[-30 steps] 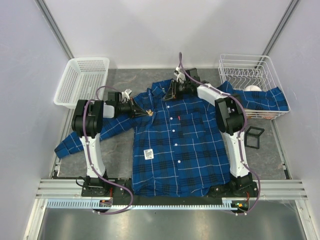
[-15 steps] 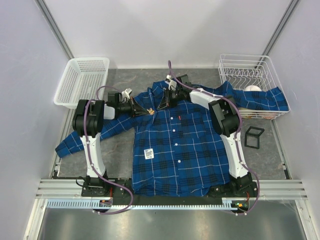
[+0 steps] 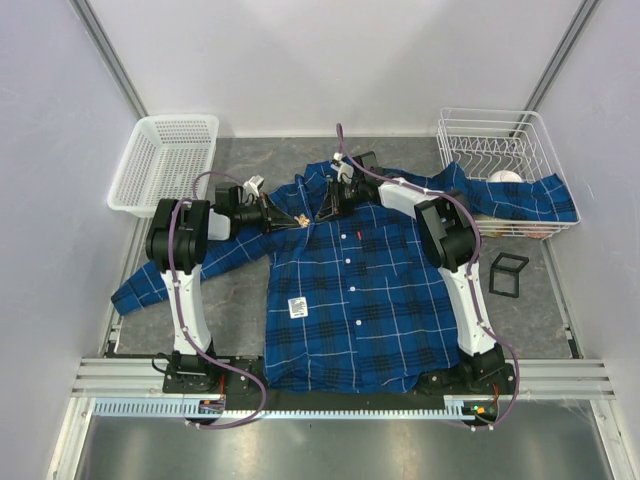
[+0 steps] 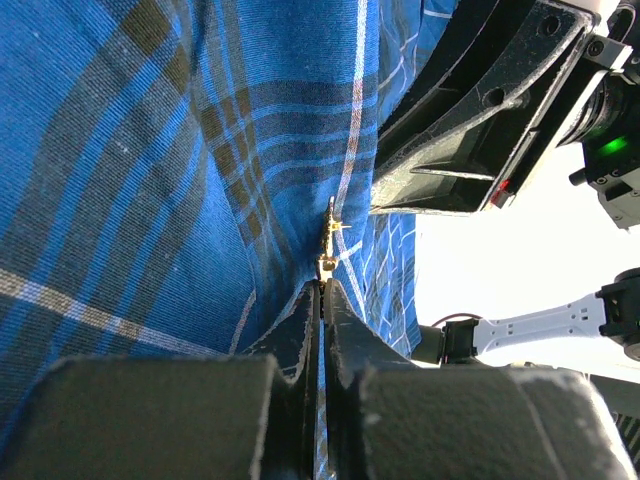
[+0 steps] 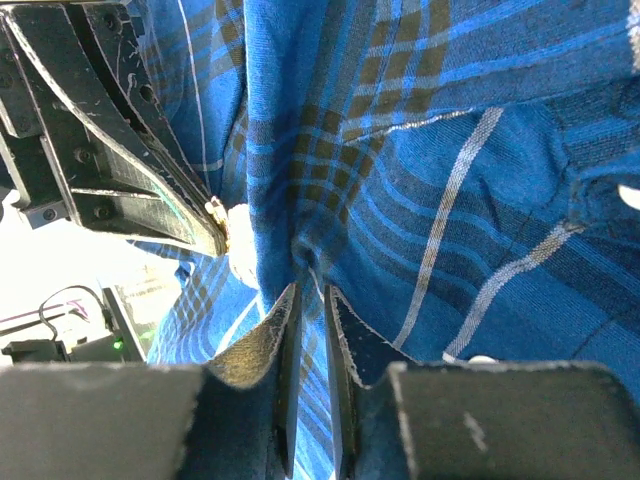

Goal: Pin the brooch onto the clothing

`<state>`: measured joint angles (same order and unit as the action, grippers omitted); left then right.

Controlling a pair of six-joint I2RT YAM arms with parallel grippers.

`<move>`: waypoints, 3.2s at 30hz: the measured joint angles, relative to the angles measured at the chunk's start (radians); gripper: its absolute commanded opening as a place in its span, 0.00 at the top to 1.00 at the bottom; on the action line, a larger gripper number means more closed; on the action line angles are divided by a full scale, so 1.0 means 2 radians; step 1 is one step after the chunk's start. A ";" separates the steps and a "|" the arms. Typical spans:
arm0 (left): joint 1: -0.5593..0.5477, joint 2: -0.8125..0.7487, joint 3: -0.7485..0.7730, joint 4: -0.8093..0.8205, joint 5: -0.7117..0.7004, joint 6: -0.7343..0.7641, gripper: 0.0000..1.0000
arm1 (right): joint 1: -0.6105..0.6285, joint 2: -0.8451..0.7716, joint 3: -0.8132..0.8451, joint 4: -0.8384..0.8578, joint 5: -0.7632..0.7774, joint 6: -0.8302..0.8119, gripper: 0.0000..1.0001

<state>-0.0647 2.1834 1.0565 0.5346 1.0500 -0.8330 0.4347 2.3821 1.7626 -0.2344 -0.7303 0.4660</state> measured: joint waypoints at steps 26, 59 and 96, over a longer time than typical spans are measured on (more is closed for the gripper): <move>0.002 0.008 -0.016 0.088 0.028 -0.048 0.98 | 0.011 0.005 0.001 0.054 -0.046 0.044 0.67; 0.004 0.003 -0.038 0.177 0.055 -0.108 0.98 | 0.015 0.002 0.001 0.093 -0.085 0.066 0.63; -0.002 -0.020 -0.020 0.040 0.056 0.028 0.98 | 0.024 0.004 0.020 0.047 -0.064 0.049 0.61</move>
<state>-0.0681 2.1437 1.0168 0.6147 1.1629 -0.7776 0.4835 2.3905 1.8019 -0.1398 -0.8581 0.5640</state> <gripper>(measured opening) 0.025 0.415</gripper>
